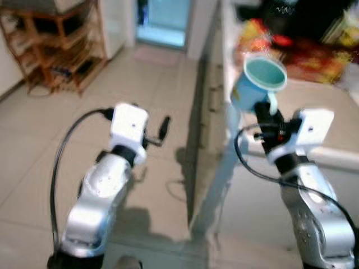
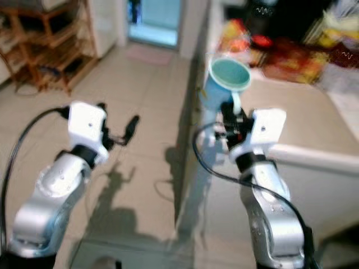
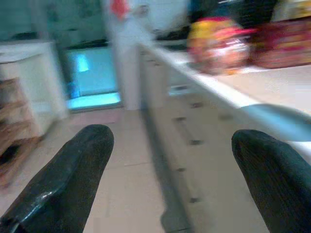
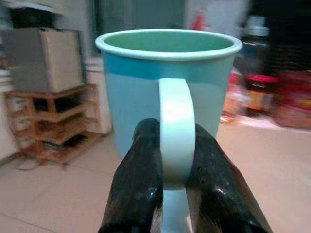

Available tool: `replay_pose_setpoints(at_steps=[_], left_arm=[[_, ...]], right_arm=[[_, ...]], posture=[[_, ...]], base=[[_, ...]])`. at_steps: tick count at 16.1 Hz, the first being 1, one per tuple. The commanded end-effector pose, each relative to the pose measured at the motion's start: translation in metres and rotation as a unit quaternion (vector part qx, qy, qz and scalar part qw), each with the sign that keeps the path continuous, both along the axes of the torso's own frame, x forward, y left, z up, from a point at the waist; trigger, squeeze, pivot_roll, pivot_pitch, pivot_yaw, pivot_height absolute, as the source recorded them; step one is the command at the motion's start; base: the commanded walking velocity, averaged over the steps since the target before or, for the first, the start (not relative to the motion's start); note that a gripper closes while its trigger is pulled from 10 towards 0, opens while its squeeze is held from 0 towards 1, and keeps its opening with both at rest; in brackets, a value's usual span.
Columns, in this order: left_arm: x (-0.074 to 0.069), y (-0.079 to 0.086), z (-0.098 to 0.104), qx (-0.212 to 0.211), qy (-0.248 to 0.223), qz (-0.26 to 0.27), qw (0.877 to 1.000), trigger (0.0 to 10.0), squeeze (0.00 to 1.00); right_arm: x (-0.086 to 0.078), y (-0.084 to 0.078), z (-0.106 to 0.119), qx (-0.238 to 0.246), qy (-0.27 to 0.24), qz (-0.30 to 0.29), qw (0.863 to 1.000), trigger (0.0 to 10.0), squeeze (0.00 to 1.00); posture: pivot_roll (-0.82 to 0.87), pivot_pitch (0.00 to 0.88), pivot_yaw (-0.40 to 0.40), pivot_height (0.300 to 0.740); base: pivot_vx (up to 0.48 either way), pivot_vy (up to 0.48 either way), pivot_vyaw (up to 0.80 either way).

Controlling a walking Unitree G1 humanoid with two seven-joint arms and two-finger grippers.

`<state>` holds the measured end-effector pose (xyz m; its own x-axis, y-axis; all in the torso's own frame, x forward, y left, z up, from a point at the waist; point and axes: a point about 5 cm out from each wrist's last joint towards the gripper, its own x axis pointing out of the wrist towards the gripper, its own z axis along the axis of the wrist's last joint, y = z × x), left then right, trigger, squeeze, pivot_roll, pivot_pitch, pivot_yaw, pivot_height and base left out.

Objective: Setting the table

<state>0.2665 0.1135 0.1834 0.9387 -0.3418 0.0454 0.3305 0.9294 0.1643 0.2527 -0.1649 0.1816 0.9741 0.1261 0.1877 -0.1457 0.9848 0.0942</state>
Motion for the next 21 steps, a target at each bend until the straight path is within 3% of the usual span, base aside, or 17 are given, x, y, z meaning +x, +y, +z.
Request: replay_pose_setpoints(at_steps=[1,4,13,21], left_arm=[[-0.001,-0.002,0.001,0.006,-0.004,-0.009,1.000,10.0,0.00],[0.001,-0.003,0.002,0.014,-0.007,-0.011,1.000,10.0,0.00],[0.001,-0.008,0.004,0.019,-0.011,-0.029,0.999,10.0,0.00],[-0.004,-0.013,0.003,0.021,-0.008,-0.045,0.999,10.0,0.00]], right_arm=[[-0.002,0.001,0.009,-0.001,-0.026,0.000,1.000,10.0,0.00],[-0.003,-0.004,0.003,0.012,-0.020,-0.017,1.000,10.0,0.00],[0.001,0.005,0.007,0.021,-0.022,-0.017,0.999,10.0,0.00],[-0.007,0.001,0.001,0.016,-0.008,-0.007,1.000,10.0,0.00]], posture=[[0.05,0.053,-0.081,0.740],[0.06,0.063,-0.078,0.740],[0.05,0.081,-0.070,0.740],[0.05,0.084,-0.063,0.740]], base=[[0.000,-0.446,0.00],[0.000,-0.454,0.00],[0.000,-0.453,0.00],[0.000,-0.451,0.00]])
